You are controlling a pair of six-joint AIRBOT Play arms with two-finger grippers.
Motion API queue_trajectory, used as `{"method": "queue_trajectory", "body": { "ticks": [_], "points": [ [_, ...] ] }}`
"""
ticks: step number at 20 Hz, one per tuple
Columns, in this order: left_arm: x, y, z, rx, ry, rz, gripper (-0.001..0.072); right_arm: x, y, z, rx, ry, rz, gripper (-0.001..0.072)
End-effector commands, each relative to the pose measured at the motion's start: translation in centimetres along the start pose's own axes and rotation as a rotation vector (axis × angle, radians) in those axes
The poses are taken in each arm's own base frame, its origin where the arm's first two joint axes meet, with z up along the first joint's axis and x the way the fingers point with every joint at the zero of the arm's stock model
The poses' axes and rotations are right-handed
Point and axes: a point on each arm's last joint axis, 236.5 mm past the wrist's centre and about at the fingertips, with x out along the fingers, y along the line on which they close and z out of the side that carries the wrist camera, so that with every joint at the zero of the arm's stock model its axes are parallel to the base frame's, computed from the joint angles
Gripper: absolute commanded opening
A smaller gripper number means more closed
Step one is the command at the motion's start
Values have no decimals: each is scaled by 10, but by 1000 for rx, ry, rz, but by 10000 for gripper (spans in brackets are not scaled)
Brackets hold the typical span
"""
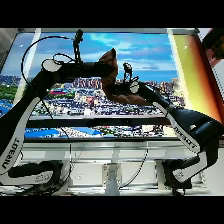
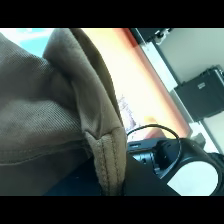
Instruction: Fold the clothes and pants, and hang the long-sleeved shirts on hangers.
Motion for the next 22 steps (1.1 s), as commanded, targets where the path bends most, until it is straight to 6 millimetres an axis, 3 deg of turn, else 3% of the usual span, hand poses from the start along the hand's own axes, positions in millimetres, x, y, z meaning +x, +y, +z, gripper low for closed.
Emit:
{"method": "queue_trajectory", "body": {
  "ticks": [1,4,8,11,14,16,19,22],
  "points": [
    [5,-1,7,12,-37,22,16,-29,-46,-5,-156,109,-123,19],
    [15,-12,12,32,-70,31,16,-81,-72,31,-216,39,-194,19],
    [31,-38,10,72,-89,20,16,-162,-126,58,-233,0,-354,19],
    [50,-59,2,146,-111,41,16,-209,-156,79,-170,-85,-407,19],
    [80,-79,-15,173,-142,59,16,-236,-183,81,-102,-100,-446,19],
    [106,-80,-34,176,-159,92,16,-245,-201,75,-58,-78,-468,20],
    [145,-65,-68,183,-184,177,16,-255,-218,68,-12,-53,-488,19],
    [182,-49,-101,176,-160,212,16,-256,-220,61,-7,-24,-493,19]
  ]
}}
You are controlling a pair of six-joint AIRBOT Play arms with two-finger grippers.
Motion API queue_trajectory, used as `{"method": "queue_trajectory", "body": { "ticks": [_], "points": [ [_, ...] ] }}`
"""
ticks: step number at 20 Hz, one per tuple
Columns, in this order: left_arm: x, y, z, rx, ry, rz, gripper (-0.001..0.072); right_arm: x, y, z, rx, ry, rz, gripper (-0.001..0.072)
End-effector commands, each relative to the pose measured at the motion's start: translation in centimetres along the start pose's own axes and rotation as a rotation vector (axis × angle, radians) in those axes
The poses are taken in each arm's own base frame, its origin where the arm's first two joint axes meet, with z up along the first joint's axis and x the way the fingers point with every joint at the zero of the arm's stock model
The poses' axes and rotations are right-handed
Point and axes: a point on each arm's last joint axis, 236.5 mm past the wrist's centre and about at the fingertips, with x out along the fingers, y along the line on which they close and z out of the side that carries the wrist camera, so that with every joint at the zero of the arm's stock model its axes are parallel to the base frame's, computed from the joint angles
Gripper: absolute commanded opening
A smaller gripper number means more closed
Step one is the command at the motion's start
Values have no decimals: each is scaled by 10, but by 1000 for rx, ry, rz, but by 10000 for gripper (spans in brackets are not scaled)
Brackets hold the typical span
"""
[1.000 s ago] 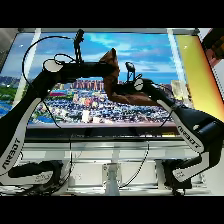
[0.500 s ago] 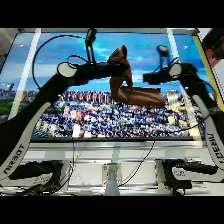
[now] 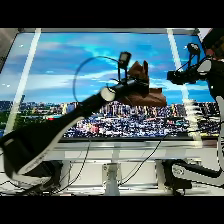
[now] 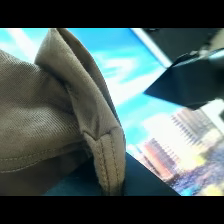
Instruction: Fold the clothes and pants, and hang the long-sleeved shirts on hangers.
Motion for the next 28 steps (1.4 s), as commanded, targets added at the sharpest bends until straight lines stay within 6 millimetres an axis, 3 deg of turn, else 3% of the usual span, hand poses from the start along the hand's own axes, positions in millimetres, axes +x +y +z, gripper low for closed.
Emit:
{"method": "queue_trajectory", "body": {
  "ticks": [1,4,7,8,10,11,14,16,20,23,24,26,28],
  "points": [
    [40,1,-36,-26,-14,52,16,-2,-9,-8,14,34,-11,19],
    [73,-16,-44,-74,-12,3,17,-2,-10,-6,13,27,-13,19],
    [90,-27,-60,-85,28,-39,23,-2,-11,0,10,0,-20,20],
    [92,-28,-66,-113,38,-41,107,-2,-12,3,10,-11,-21,20],
    [92,-37,-80,-148,95,-74,597,-2,-12,7,9,-30,-22,19],
    [90,-43,-87,-148,126,-96,629,-2,-12,8,8,-33,-24,19],
    [85,-56,-101,-145,198,-147,630,-3,-13,14,6,-58,-27,20],
    [80,-64,-98,-142,215,-172,630,-4,-17,22,-3,-94,-42,19],
    [64,-52,-50,53,154,-168,629,-9,-32,49,-69,-204,-99,19],
    [34,-33,4,154,136,-164,628,-16,-94,47,53,-215,-168,19],
    [20,-24,28,183,123,-155,626,-21,-125,39,110,-201,-202,19],
    [-11,0,74,252,89,-112,547,-30,-181,17,252,-172,-235,19],
    [-42,24,111,285,60,-66,546,-23,-198,-1,414,-146,-107,18]
  ]
}}
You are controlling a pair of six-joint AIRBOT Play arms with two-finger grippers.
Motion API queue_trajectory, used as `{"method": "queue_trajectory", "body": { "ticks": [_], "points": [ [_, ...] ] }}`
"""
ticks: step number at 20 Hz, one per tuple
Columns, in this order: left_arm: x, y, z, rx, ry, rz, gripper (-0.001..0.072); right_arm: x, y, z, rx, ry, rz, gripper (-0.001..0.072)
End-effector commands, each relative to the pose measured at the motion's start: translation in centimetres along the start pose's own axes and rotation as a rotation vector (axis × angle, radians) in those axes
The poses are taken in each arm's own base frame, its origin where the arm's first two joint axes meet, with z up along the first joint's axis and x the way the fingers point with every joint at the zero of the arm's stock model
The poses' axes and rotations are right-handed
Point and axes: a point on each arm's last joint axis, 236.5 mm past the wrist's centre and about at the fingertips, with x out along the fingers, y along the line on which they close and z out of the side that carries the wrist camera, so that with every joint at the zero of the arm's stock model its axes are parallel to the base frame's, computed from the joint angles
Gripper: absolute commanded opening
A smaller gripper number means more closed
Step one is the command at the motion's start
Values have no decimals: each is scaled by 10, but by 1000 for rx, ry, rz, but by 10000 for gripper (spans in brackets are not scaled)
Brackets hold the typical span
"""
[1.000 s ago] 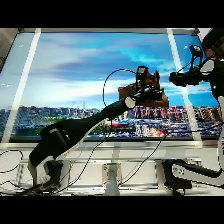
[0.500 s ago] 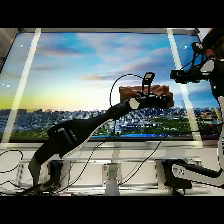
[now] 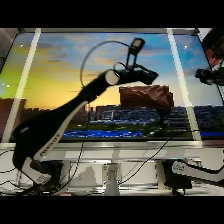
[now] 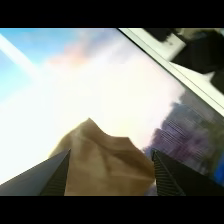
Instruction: Fold the clothes and pants, and hang the long-sleeved shirts on hangers.
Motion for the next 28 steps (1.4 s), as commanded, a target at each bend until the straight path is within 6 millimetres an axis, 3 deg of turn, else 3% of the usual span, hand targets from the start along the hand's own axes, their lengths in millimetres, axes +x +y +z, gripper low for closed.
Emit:
{"method": "queue_trajectory", "body": {
  "ticks": [1,3,4,5,6,7,9,11,13,15,19,23,25,27,28],
  "points": [
    [-63,44,45,89,-4,75,546,9,-31,-23,226,86,178,19],
    [-87,69,53,76,11,105,546,17,-3,-40,259,172,375,20],
    [-96,81,51,43,29,115,546,22,9,-50,282,223,435,170],
    [-102,93,47,-7,49,125,546,28,17,-59,290,269,467,388],
    [-107,101,42,-51,70,131,546,33,25,-72,285,330,488,454],
    [-112,107,35,-92,98,131,546,38,34,-87,272,397,509,464],
    [-118,111,23,-125,148,122,546,48,50,-114,263,514,554,577],
    [-119,111,16,-130,176,112,547,56,67,-136,252,613,596,635],
    [-119,111,17,-130,175,112,546,67,82,-150,220,660,613,637],
    [-119,111,16,-131,176,112,546,78,98,-159,192,685,615,704],
    [-119,111,16,-131,176,112,546,97,130,-178,154,730,611,695],
    [-119,111,16,-130,176,112,546,100,164,-198,106,788,631,682],
    [-119,111,16,-130,176,112,546,102,183,-195,86,756,645,443],
    [-119,110,16,-131,176,111,546,103,203,-188,59,711,678,24],
    [-119,110,16,-130,176,111,547,101,211,-182,42,689,696,20]
  ]
}}
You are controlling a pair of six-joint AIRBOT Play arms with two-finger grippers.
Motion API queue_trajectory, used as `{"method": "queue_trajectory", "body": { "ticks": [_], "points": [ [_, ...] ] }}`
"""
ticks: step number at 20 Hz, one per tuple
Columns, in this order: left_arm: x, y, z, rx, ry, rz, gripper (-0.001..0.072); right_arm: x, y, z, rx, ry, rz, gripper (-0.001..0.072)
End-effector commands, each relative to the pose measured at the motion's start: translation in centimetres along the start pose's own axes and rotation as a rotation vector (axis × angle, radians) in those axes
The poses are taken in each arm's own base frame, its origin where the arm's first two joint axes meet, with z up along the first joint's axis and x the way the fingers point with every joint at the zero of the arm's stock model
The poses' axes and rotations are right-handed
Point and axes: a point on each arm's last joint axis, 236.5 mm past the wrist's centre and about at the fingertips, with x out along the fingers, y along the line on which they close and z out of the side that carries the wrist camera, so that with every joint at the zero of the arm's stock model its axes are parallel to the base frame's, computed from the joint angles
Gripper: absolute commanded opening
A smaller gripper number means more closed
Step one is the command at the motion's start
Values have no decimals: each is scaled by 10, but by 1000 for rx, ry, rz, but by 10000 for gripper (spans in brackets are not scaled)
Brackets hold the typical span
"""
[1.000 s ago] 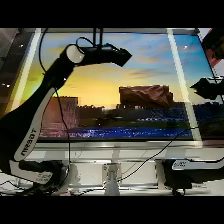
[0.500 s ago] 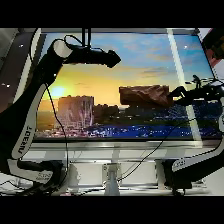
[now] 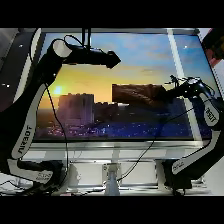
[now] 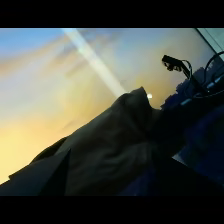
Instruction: Fold the clothes and pants, and hang the long-sleeved shirts on hangers.
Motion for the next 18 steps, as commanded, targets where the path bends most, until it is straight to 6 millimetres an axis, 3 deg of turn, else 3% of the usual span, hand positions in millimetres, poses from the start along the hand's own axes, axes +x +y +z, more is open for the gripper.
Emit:
{"method": "queue_trajectory", "body": {
  "ticks": [1,3,5,7,10,12,14,16,18],
  "points": [
    [0,1,0,0,0,1,546,8,33,17,-90,-50,38,20],
    [-2,5,1,9,-3,12,535,-7,47,35,-138,-95,39,20],
    [-12,19,5,28,-8,54,509,-36,58,59,-170,-181,28,20],
    [-33,34,15,62,-29,116,509,-77,66,87,-171,-316,-10,19],
    [-86,61,38,144,-76,261,509,-156,62,121,-163,-535,-121,19],
    [-129,77,49,203,-95,375,509,-211,47,131,-113,-659,-212,19],
    [-175,96,54,253,-87,501,509,-263,18,129,-42,-751,-315,19],
    [-217,114,51,281,-58,620,509,-308,-19,117,57,-818,-394,19],
    [-246,123,47,270,-45,679,509,-342,-58,97,212,-860,-421,19]
  ]
}}
